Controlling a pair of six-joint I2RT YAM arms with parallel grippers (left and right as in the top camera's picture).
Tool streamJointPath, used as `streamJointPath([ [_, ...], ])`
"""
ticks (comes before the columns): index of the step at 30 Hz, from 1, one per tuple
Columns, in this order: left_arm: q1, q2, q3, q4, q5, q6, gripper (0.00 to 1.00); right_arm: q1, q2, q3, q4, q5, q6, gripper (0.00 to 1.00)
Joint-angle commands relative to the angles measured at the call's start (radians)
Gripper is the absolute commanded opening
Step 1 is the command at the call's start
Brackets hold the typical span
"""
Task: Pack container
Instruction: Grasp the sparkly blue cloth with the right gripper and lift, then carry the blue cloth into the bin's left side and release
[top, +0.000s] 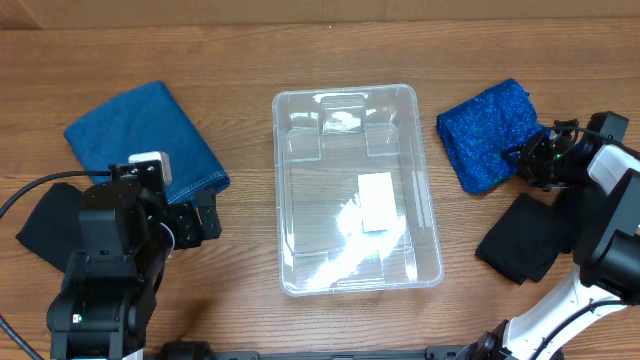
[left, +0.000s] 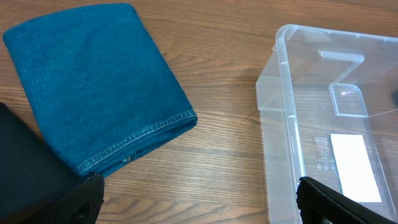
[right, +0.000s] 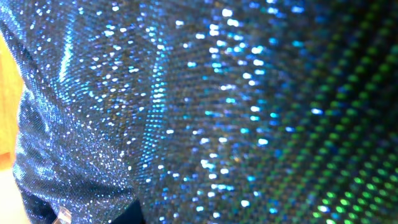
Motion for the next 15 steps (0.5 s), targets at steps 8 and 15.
streamJointPath([
  [8,-0.007,-0.002,0.025,0.002,0.015,0.016,1.0,0.032,-0.187,0.209,-0.063,-0.322,0.001,0.04],
  [15,-0.007,-0.002,0.024,0.01,0.012,0.016,1.0,0.261,-0.556,0.305,-0.243,-0.32,-0.048,0.04],
])
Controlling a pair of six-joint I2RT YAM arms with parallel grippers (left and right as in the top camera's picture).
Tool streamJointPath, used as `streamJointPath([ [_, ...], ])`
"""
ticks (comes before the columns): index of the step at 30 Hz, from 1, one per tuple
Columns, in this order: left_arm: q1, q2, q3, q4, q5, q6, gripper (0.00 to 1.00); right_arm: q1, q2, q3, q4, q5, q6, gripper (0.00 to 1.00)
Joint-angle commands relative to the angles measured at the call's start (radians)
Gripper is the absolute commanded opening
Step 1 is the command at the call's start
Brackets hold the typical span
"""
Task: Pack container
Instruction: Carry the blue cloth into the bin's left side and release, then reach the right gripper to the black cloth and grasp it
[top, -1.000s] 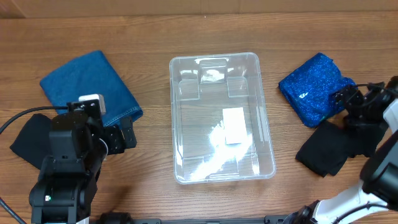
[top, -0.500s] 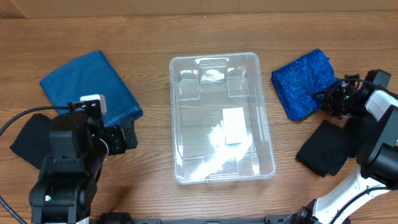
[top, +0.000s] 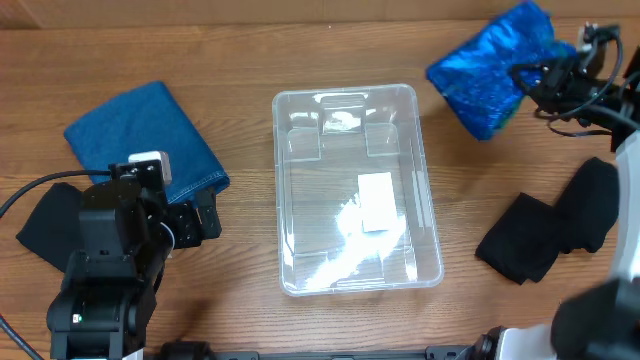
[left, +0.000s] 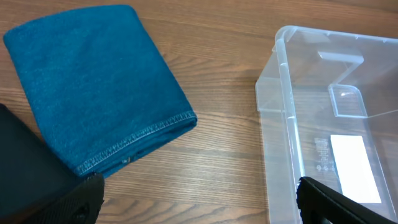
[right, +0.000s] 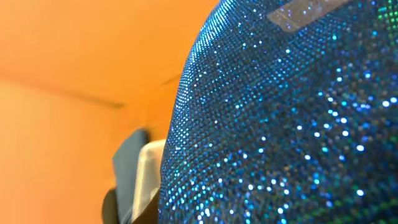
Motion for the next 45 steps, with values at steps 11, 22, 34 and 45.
streamJointPath([
  [11,-0.007,-0.001,0.024,0.0,0.013,0.015,1.0,0.666,0.075,0.013,-0.309,0.367,-0.2,0.04],
  [22,-0.007,0.012,0.024,-0.002,0.012,0.016,1.0,0.725,0.315,0.013,-0.158,0.418,-0.374,0.31],
  [34,-0.007,0.024,0.024,-0.002,0.014,0.016,1.0,0.725,0.264,0.257,-0.453,0.798,-0.216,0.84],
  [45,-0.007,0.024,0.024,0.004,0.011,0.016,1.0,-0.119,-0.056,0.612,-0.895,0.9,0.103,1.0],
])
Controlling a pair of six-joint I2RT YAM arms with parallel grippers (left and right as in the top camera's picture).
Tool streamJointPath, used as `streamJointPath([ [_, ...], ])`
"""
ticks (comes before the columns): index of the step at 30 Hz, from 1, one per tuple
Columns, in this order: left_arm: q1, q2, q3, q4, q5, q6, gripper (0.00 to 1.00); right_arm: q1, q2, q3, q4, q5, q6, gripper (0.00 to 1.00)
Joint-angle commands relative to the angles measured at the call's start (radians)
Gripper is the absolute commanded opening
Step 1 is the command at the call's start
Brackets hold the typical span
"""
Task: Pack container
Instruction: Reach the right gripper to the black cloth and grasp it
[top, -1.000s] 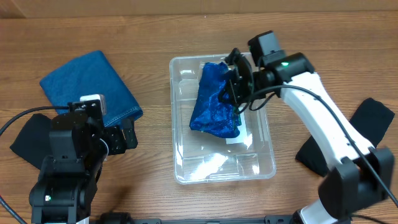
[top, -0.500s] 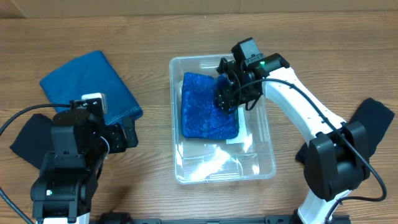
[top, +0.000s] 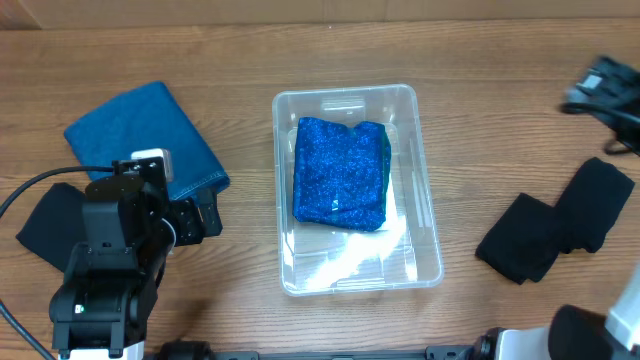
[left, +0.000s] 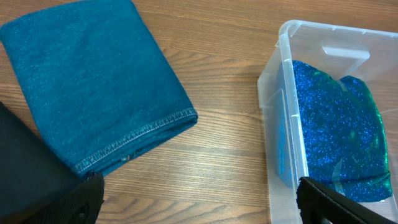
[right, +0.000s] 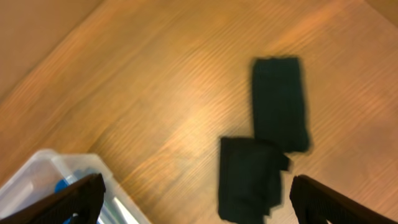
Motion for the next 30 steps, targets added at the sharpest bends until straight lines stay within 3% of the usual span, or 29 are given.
streamJointPath([
  [1,-0.007,-0.002,0.024,0.003,0.011,0.016,1.0,-0.234,-0.081,-0.031,-0.05,-0.206,-0.092,1.0],
  [3,-0.007,-0.002,0.024,0.005,0.011,0.016,1.0,-0.358,-0.164,-0.255,-0.005,-0.286,-0.113,1.0],
  [5,-0.007,-0.002,0.024,0.005,0.011,0.016,1.0,-0.392,-0.242,-0.523,0.106,-0.288,-0.104,1.0],
  [8,-0.007,-0.002,0.024,0.005,0.011,0.016,1.0,-0.445,-0.264,-0.957,0.365,-0.311,-0.101,1.0],
  [11,-0.007,-0.002,0.024,-0.003,0.012,0.016,1.0,-0.502,-0.227,-1.16,0.585,-0.381,-0.103,1.0],
  [13,-0.007,-0.002,0.024,-0.003,0.014,0.015,1.0,-0.504,-0.182,-1.23,0.685,-0.431,-0.154,1.0],
  [22,-0.007,-0.002,0.024,-0.003,0.014,0.016,1.0,-0.504,0.084,-1.239,0.764,-0.504,-0.154,1.0],
  [24,-0.007,-0.002,0.024,-0.002,0.014,0.016,1.0,-0.499,0.096,-1.239,0.763,-0.531,-0.153,0.87],
  [26,-0.007,-0.002,0.024,-0.002,0.014,0.016,1.0,-0.496,0.096,-1.239,0.763,-0.533,-0.153,0.53],
  [28,-0.007,-0.002,0.024,-0.002,0.014,0.016,1.0,-0.496,0.096,-1.239,0.764,-0.554,-0.153,0.29],
  [30,-0.007,-0.002,0.024,-0.003,0.014,0.016,1.0,-0.495,0.092,-1.236,0.769,-0.605,-0.162,0.29],
])
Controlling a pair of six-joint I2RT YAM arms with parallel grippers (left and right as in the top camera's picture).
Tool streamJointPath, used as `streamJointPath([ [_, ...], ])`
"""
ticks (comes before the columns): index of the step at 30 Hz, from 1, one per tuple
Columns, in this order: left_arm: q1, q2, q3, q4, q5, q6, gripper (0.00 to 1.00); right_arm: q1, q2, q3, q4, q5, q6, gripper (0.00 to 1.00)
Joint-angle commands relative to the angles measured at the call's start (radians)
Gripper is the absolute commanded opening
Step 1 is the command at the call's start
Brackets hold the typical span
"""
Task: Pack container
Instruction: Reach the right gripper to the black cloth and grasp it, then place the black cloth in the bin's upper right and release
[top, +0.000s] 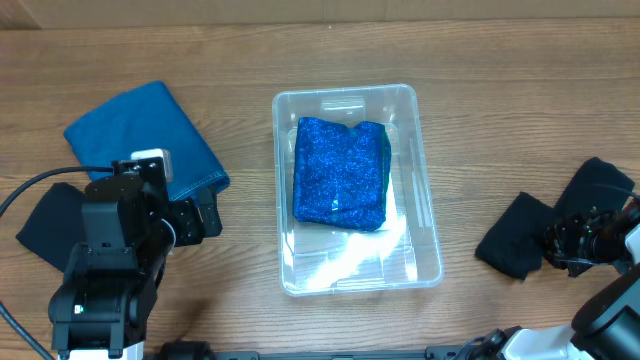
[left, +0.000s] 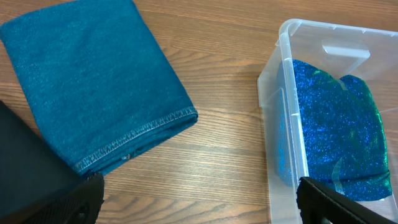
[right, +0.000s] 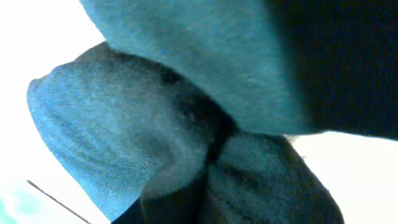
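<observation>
The clear plastic container (top: 420, 180) stands mid-table with the sparkly blue cloth (top: 340, 175) lying flat inside; the left wrist view shows its wall (left: 283, 81) and the cloth (left: 329, 118). A folded teal towel (top: 140, 135) lies to the left, in front of my open left gripper (left: 199, 208). At the right, my right gripper (top: 565, 240) is down on a black cloth (top: 512, 250). Bunched dark fabric (right: 205, 124) fills the right wrist view and hides the fingers.
A second black cloth (top: 598, 185) lies just behind the right gripper. Another black cloth (top: 50, 225) sits at the far left beside the left arm, its corner (left: 25, 165) showing in the left wrist view. Bare wood lies between towel and container.
My right gripper was open, high at the table's back right. Now it is low at the right, on the black cloth. The left arm, container and sparkly cloth have not moved.
My right gripper was shut on the sparkly blue cloth on the table at the right, then held it raised near the container's back right corner. Later the cloth lay in the container with the gripper open and clear. Now the gripper is on the black cloth.
</observation>
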Motion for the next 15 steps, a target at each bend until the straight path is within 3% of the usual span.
streamJointPath([
  [1,-0.007,-0.002,0.021,0.005,0.014,0.016,1.0,0.011,0.0,0.006,0.006,-0.112,-0.034,0.27],
  [4,-0.007,-0.002,0.021,0.006,0.014,0.016,1.0,0.091,-0.092,0.12,-0.058,-0.289,-0.088,0.06],
  [7,-0.007,-0.002,0.021,0.006,0.011,0.016,1.0,0.224,-0.17,0.324,-0.182,-0.339,-0.114,0.04],
  [11,-0.007,-0.002,0.021,0.005,0.011,0.016,1.0,0.534,-0.251,0.65,-0.261,-0.331,-0.128,0.04],
  [15,-0.007,-0.002,0.021,0.006,0.011,0.016,1.0,0.838,-0.245,0.715,-0.231,-0.326,-0.101,0.04],
])
